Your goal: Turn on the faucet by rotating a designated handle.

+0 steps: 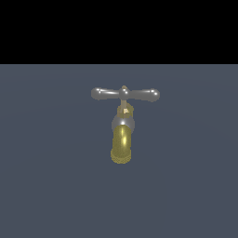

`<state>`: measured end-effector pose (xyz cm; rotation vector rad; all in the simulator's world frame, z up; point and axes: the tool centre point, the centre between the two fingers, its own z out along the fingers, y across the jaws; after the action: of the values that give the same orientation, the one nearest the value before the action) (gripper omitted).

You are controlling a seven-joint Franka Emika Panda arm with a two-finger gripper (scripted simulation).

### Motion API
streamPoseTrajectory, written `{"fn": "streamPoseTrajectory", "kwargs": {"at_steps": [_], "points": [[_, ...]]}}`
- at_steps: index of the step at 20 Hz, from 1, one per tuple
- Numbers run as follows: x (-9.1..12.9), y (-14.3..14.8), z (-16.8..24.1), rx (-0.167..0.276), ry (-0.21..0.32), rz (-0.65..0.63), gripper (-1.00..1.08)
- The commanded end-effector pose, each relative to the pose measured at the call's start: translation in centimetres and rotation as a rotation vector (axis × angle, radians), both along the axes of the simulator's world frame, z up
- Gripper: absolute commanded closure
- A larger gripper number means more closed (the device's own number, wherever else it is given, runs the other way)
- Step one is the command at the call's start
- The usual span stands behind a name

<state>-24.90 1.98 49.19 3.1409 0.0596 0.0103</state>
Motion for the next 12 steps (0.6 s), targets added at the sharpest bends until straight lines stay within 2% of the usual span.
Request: {"fn": "streamPoseTrajectory", "kwargs": {"at_steps": [1,12], "points": [[0.0,0.0,0.0,0.0,0.0,0.0,1.08],[0.2,-1.0,-1.5,0.0,0.0,0.069,1.08]]}}
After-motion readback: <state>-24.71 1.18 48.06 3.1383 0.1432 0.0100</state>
